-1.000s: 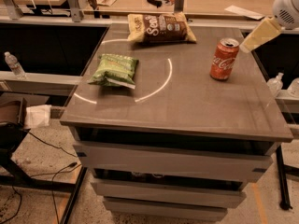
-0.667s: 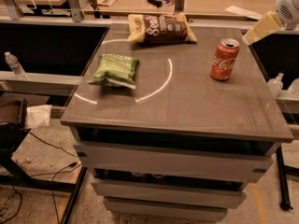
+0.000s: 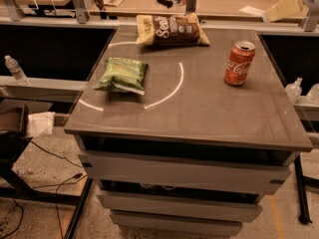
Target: Move brown chip bag near coke can
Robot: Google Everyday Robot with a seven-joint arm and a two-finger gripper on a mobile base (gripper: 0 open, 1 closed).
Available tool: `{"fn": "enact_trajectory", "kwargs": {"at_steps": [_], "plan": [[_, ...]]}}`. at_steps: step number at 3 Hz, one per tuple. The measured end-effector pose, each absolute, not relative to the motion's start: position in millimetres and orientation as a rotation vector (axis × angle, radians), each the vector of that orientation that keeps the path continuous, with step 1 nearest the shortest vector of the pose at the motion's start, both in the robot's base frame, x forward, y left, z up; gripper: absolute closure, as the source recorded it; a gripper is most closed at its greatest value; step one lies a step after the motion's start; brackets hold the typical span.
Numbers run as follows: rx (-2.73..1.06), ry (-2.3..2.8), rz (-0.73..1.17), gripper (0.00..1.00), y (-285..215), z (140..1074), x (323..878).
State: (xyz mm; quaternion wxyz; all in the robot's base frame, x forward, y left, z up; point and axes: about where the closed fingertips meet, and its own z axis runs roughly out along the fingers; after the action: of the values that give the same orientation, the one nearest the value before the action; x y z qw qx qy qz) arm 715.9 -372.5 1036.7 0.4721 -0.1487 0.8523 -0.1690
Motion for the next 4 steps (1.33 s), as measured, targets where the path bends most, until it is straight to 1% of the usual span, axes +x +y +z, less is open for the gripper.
{"fn": "enact_trajectory", "kwargs": {"at_steps": [1,3,4], "plan": [[-0.336,2.062,-0.316,0.00,-364.3,1039.6,744.2],[-0.488,2.067,-0.200,0.00,-327.3,1026.3,791.6],[-0.489,2.067,-0.200,0.00,-327.0,1025.8,791.7]]}}
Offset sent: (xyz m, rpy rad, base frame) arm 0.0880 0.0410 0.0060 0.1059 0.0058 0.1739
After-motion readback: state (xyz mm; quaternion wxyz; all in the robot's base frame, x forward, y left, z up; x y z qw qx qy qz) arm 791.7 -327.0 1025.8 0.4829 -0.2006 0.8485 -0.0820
